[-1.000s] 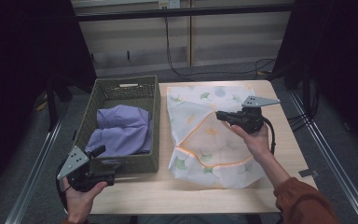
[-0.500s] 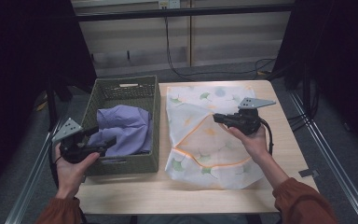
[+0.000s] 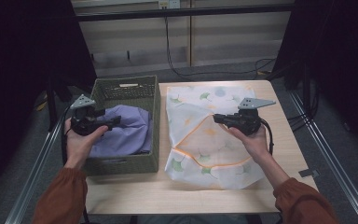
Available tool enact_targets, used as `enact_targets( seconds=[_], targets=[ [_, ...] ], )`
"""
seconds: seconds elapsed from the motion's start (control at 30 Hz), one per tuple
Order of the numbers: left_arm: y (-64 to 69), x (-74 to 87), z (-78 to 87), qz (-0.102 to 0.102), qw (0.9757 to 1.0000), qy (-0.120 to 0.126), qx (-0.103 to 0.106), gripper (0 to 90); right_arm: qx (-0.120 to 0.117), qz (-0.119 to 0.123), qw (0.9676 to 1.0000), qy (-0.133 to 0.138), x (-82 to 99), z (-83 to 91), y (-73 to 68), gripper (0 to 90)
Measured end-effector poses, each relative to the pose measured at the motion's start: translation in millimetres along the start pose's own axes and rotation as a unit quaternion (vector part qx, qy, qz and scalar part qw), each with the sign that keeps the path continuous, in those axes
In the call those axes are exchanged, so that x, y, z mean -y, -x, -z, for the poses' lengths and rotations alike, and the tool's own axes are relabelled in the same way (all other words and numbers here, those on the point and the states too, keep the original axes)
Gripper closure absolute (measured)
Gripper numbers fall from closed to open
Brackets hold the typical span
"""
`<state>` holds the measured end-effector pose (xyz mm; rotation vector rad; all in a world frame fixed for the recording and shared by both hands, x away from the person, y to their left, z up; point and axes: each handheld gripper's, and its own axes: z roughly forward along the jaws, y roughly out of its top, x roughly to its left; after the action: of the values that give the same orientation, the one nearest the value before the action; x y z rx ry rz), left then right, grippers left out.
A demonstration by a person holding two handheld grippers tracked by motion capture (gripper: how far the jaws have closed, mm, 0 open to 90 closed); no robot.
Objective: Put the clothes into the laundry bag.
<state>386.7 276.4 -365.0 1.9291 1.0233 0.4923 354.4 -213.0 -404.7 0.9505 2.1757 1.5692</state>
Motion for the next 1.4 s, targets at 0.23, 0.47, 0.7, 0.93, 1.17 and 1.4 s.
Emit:
enact_targets(
  seconds=[0.23,0.47,0.7,0.93,1.17,1.4],
  targets=[
    [-25.4,-6.0,-29.7,0.015,0.9995,-0.028,0.003,26.6,0.002,0.001,1.0000,-0.006,1.0,-1.7,-0.2,90.0],
    [-37.5,-4.1,-50.9,0.031,0.9986,-0.044,0.005,25.0,-0.002,0.003,0.9999,-0.011,2.0,-3.5,-1.6,90.0],
    [-50.7,-13.1,-64.4,0.047,0.9973,-0.057,-0.004,22.1,0.000,-0.002,0.9999,-0.016,2.2,-3.0,-0.1,90.0],
    [-56.3,-9.9,-79.5,0.040,0.9949,-0.090,-0.023,19.9,-0.001,-0.002,0.9998,-0.019,2.9,-3.4,0.3,90.0],
    [-56.8,-5.5,-98.4,0.039,0.9921,-0.117,-0.023,13.4,-0.004,-0.002,0.9998,-0.020,4.0,-3.6,0.6,90.0],
    [-55.9,4.4,-111.5,0.035,0.9834,-0.176,-0.025,26.7,-0.002,-0.002,0.9997,-0.024,5.1,-4.5,1.1,90.0]
  ],
)
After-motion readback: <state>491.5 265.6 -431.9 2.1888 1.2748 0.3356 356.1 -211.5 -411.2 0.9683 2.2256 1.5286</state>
